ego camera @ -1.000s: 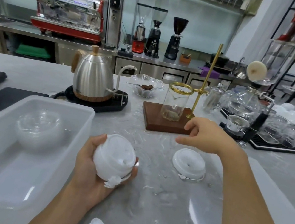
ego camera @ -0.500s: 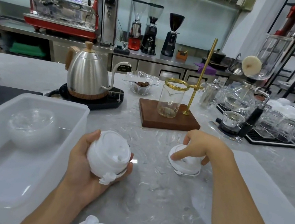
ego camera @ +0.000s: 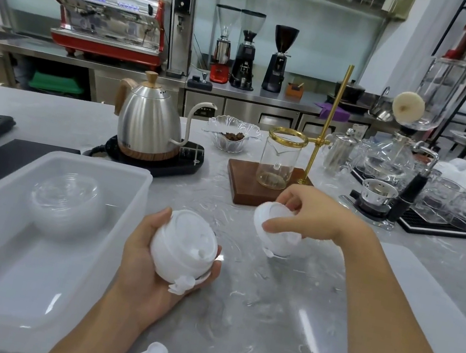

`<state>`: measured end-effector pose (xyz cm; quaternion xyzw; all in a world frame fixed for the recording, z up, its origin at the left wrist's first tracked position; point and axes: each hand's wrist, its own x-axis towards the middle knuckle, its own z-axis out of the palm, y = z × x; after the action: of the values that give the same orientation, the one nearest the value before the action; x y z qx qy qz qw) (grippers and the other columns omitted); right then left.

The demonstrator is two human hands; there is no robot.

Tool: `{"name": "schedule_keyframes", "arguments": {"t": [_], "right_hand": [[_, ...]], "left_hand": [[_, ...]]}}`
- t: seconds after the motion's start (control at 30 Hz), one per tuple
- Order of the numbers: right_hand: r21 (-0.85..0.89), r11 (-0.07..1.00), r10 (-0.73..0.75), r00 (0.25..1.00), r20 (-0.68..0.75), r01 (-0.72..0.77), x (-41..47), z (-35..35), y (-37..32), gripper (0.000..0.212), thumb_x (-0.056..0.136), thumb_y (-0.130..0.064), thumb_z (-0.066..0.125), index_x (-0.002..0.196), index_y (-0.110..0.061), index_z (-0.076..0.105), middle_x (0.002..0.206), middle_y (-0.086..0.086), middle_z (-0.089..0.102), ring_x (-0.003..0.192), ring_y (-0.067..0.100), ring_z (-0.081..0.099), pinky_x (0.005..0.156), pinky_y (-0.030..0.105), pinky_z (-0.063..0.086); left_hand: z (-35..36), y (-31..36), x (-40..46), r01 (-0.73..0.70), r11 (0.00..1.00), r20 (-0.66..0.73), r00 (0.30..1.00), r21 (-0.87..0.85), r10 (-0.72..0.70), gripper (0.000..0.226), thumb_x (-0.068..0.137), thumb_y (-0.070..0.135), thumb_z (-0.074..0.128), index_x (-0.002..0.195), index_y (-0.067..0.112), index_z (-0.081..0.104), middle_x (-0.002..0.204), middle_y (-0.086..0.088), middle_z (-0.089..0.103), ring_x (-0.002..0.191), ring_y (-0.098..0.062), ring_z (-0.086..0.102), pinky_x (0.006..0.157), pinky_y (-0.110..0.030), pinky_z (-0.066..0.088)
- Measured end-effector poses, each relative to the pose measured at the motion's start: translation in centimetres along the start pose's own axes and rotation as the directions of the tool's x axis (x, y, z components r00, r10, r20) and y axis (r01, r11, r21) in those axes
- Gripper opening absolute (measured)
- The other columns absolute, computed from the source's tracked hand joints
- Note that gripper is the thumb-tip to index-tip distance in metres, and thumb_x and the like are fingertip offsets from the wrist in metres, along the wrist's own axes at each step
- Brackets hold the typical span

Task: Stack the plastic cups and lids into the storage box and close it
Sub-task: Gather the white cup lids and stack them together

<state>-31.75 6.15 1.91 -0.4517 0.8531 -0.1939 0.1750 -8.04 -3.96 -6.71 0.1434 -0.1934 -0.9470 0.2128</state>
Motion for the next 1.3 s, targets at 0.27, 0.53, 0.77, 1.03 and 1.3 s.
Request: {"name": "schedule_keyframes", "arguments": {"t": [0.27,0.53,0.77,1.03,1.3], "right_hand": [[0.133,0.918,-0.385,0.92,0.077,0.373,-2.6,0.6,-6.2,0.06,0.064,-0.056,0.082,0.118,-0.04,0.062,0.11,-0.017,0.062,0.101,0.004,0.063,0.085,0.028,0.058],[0.029,0.881,-0.472,0.872,0.129,0.472,-3.1,3.5,-9.1,0.062,0.07,-0.057,0.081,0.124,-0.037,0.059,0.111,-0.019,0.06,0.102,0.006,0.06,0.085,0.032,0.058],[0.049,0.886,-0.464,0.88,0.099,0.462,-2.6,4.5,-9.2,0.064,0.066,-0.059,0.082,0.123,-0.035,0.062,0.107,-0.018,0.06,0.098,0.007,0.062,0.084,0.034,0.058],[0.043,0.876,-0.483,0.869,0.107,0.481,-2.5,4.7,-9.2,0.068,0.064,-0.055,0.085,0.125,-0.035,0.061,0.115,-0.017,0.061,0.101,0.006,0.061,0.084,0.033,0.058],[0.029,0.867,-0.497,0.86,0.116,0.497,-2.5,4.5,-9.2,0.067,0.066,-0.056,0.084,0.125,-0.035,0.06,0.118,-0.019,0.059,0.103,0.005,0.059,0.087,0.033,0.057]], "left_hand": [[-0.1,0.0,0.0,0.01,1.0,0.028,1.0,-0.008,-0.01,0.06,0.073,0.041,0.076,0.123,0.01,0.063,0.114,-0.025,0.066,0.092,-0.04,0.066,0.082,-0.052,0.056],[-0.5,0.1,0.3,-0.01,1.0,0.115,0.993,-0.004,0.01,0.051,0.083,0.05,0.067,0.106,0.007,0.081,0.118,-0.021,0.075,0.099,-0.039,0.075,0.102,-0.064,0.045],[-0.8,0.3,0.3,0.009,1.0,0.162,0.987,-0.002,-0.008,0.055,0.082,0.054,0.068,0.107,0.008,0.081,0.124,-0.022,0.073,0.113,-0.042,0.071,0.099,-0.067,0.05],[-1.5,0.3,0.7,0.009,1.0,0.116,0.993,-0.013,-0.008,0.051,0.084,0.053,0.069,0.105,0.008,0.082,0.12,-0.021,0.075,0.106,-0.038,0.073,0.1,-0.058,0.05],[-1.6,0.3,0.8,0.01,0.999,0.126,0.992,-0.037,-0.005,0.05,0.082,0.05,0.072,0.105,0.006,0.082,0.116,-0.022,0.075,0.101,-0.039,0.074,0.094,-0.056,0.055]]}}
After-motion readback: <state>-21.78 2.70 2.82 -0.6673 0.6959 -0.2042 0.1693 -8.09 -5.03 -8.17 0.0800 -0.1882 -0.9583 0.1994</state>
